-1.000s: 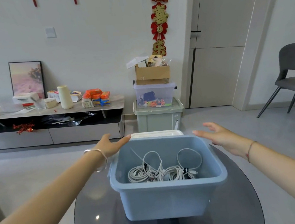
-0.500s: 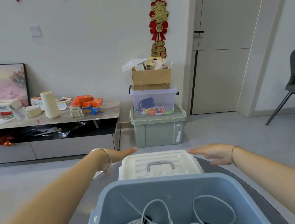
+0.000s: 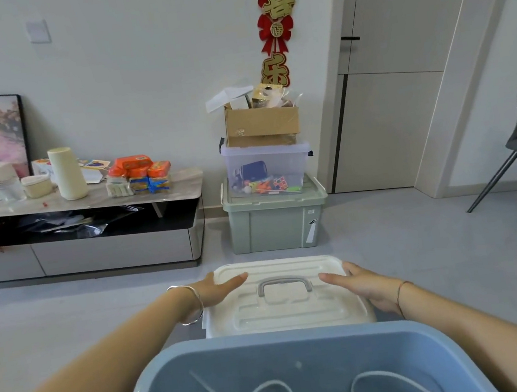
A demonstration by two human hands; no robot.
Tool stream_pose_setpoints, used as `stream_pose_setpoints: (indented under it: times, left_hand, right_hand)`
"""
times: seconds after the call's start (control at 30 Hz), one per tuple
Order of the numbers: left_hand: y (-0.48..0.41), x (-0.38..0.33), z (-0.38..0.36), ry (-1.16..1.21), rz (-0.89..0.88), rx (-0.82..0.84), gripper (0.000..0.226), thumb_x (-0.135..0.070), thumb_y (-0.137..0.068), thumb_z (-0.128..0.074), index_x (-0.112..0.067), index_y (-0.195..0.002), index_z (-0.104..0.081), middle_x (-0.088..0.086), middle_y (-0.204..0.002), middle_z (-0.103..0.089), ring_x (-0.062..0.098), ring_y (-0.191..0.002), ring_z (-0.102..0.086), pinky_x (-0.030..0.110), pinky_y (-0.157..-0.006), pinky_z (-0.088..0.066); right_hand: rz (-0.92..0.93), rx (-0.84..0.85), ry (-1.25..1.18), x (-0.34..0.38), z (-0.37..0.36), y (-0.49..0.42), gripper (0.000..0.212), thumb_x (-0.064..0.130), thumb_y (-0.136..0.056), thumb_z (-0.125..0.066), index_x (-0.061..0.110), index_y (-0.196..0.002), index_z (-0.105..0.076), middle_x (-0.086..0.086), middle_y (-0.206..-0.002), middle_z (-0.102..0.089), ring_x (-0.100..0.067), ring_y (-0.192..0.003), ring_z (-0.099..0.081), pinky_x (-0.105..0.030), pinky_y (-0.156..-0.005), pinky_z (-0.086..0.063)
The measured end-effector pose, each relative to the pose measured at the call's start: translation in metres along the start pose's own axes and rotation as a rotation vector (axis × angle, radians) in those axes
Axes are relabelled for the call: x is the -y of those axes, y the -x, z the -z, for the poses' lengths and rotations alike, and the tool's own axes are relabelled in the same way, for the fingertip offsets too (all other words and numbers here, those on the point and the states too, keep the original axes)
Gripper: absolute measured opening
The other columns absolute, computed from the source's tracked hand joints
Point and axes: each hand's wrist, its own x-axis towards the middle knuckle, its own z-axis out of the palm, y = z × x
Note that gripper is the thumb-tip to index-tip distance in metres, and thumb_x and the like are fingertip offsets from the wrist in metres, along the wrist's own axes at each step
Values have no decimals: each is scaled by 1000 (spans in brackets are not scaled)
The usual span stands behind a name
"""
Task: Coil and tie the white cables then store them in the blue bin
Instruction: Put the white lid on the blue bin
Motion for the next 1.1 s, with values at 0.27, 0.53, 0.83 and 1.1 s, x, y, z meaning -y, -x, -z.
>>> stream_pose_setpoints:
  times: [0.27, 0.53, 0.83, 1.1]
  left_hand:
    - [-29, 14, -19, -264, -119, -300, 97, -85, -67, -37, -25, -143, -31, 2, -143, -45, 26, -131, -37, 40, -107, -30]
    - [-38, 11, -21, 241, -225, -388, 75, -72, -80, -49, -19, -133, -43, 8, -132, -49, 28, -121, -43, 42, -105, -34]
    - [24, -35, 33, 338, -445, -426, 98, -72, -56, -73, -24, -134, -38, -7, -132, -40, 22, -124, -45, 41, -105, -39]
    - [157, -82, 107, 308, -568, -539, 103, -58, -71, -72, -19, -150, -19, -2, -150, -32, 20, -135, -35, 33, -107, -31]
  right_hand:
    - [83, -101, 114, -10, 2, -11, 101, 72, -56, -69, 36, -143, -31, 11, -147, -37, -14, -133, -37, -35, -112, -28]
    - [201, -205, -85, 0, -10, -16, 78, 41, -84, -67, 21, -147, -26, 5, -154, -22, -14, -140, -24, -24, -101, -26]
    - [366, -282, -70, 79, 25, 40, 80, 46, -82, -67, 24, -147, -27, 9, -156, -19, -12, -142, -20, -28, -110, -22]
    - [500, -295, -18, 162, 54, 165, 81, 49, -84, -62, 22, -150, -23, 12, -157, -16, -8, -143, -17, -29, -112, -19]
